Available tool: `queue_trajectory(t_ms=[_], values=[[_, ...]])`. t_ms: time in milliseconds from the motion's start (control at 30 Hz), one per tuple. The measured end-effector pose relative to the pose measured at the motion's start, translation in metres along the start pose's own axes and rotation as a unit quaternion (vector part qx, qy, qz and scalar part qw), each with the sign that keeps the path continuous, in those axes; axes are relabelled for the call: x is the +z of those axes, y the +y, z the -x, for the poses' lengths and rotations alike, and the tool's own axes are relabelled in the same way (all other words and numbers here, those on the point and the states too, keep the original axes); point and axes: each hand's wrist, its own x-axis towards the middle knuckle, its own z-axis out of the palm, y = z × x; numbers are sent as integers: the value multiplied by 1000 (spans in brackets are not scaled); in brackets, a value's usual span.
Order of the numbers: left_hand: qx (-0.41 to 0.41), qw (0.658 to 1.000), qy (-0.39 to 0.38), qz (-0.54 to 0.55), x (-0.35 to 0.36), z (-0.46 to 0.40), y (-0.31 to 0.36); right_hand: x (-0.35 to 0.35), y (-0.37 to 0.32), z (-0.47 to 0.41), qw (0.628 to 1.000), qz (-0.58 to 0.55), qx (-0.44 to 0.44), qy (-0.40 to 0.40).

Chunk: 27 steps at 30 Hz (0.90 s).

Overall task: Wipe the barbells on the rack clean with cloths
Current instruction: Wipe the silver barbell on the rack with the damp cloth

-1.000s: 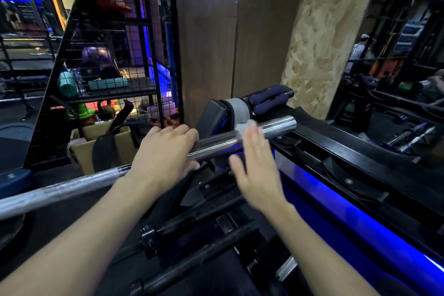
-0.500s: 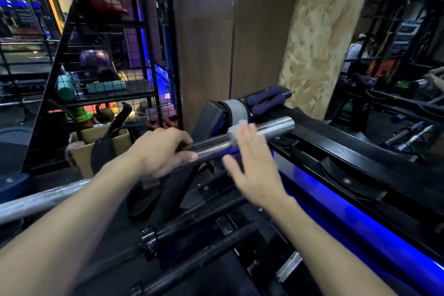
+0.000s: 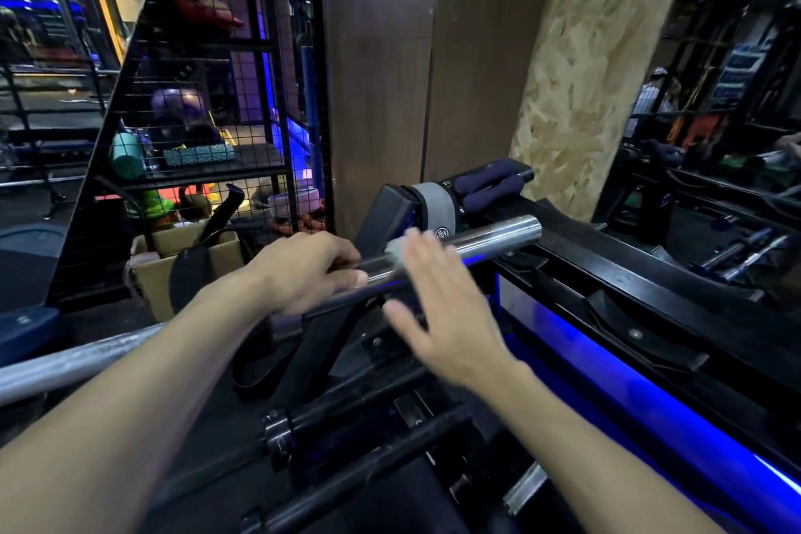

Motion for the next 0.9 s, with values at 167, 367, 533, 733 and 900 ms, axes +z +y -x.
queue_trajectory(t_ms=[167, 367, 533, 733, 900], values=[[-1, 1000, -4, 8, 0, 0, -4, -4, 43, -8, 999, 41, 16, -11], [4, 1000, -20, 10, 0, -4, -7, -6, 65, -12, 988, 25, 153, 13], [22, 995, -74, 57, -7, -8, -10, 4, 7, 6, 999, 36, -19, -36], [9, 998, -49, -33, -4, 0, -1, -3, 57, -3, 986, 27, 162, 18], [43, 990, 79, -108, 6, 12, 20, 5, 1, 5, 996, 43, 73, -15]])
